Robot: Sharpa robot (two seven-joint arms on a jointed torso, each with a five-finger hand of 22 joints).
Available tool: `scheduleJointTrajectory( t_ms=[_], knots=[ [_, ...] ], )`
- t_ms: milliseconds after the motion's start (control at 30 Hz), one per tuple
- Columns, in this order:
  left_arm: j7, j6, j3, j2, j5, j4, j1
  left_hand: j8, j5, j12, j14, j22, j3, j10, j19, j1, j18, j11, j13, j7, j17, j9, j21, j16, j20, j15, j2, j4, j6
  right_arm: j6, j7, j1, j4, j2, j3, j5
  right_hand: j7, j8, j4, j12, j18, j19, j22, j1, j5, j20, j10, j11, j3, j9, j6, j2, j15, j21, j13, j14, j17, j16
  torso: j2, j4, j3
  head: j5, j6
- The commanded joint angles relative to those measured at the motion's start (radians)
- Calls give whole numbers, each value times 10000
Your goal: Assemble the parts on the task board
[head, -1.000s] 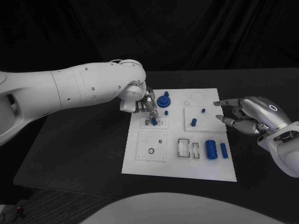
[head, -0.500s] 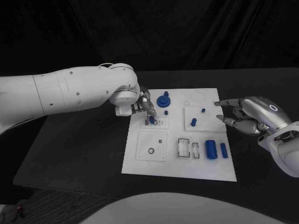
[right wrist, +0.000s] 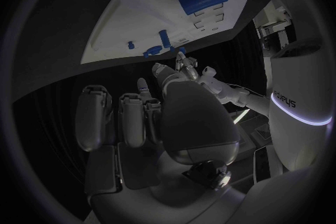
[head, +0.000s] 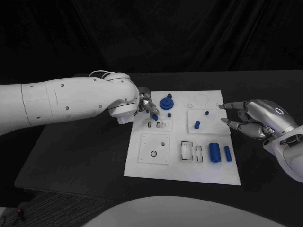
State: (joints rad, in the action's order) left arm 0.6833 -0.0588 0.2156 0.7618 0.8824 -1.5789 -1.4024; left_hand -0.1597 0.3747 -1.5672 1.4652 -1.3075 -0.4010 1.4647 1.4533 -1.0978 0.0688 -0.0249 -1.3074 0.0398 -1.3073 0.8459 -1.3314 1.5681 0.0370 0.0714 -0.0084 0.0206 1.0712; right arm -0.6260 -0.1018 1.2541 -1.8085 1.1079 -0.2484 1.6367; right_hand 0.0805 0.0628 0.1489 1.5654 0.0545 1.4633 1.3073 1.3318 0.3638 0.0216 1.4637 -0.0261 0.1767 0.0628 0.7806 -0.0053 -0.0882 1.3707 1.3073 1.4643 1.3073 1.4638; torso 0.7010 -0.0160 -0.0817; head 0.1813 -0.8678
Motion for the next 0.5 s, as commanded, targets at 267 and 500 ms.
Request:
scheduleJointTrajectory(
  t_ms=[267,500],
  knots=[
    [-664,-2045,2,142,1302,-343,640,-56,-67,-36,1056,-1831,-274,1061,-25,137,-90,-46,-2634,19,-2635,55,121,27,-39,79,59,50,-139,-121,-187,-49,-66,96,3,23,7,-21,-7,54,-86,265,2029,101,71,71,1071,68,73,-5,-38,-20,62,-37,2635,794,1155,-39,-3,-10,-6,-71,-48],
    [-786,-2367,2,231,1434,-544,899,-69,-42,-36,1056,-1834,-301,1061,-18,124,-91,-50,-2634,16,-2635,67,113,27,-39,81,57,52,-142,-133,-197,-65,-102,158,3,23,7,-21,-7,54,-86,265,2029,101,71,71,1071,68,73,-5,-38,-20,62,-37,2635,794,1155,-39,6,-14,-1,-38,-48]
  ],
)
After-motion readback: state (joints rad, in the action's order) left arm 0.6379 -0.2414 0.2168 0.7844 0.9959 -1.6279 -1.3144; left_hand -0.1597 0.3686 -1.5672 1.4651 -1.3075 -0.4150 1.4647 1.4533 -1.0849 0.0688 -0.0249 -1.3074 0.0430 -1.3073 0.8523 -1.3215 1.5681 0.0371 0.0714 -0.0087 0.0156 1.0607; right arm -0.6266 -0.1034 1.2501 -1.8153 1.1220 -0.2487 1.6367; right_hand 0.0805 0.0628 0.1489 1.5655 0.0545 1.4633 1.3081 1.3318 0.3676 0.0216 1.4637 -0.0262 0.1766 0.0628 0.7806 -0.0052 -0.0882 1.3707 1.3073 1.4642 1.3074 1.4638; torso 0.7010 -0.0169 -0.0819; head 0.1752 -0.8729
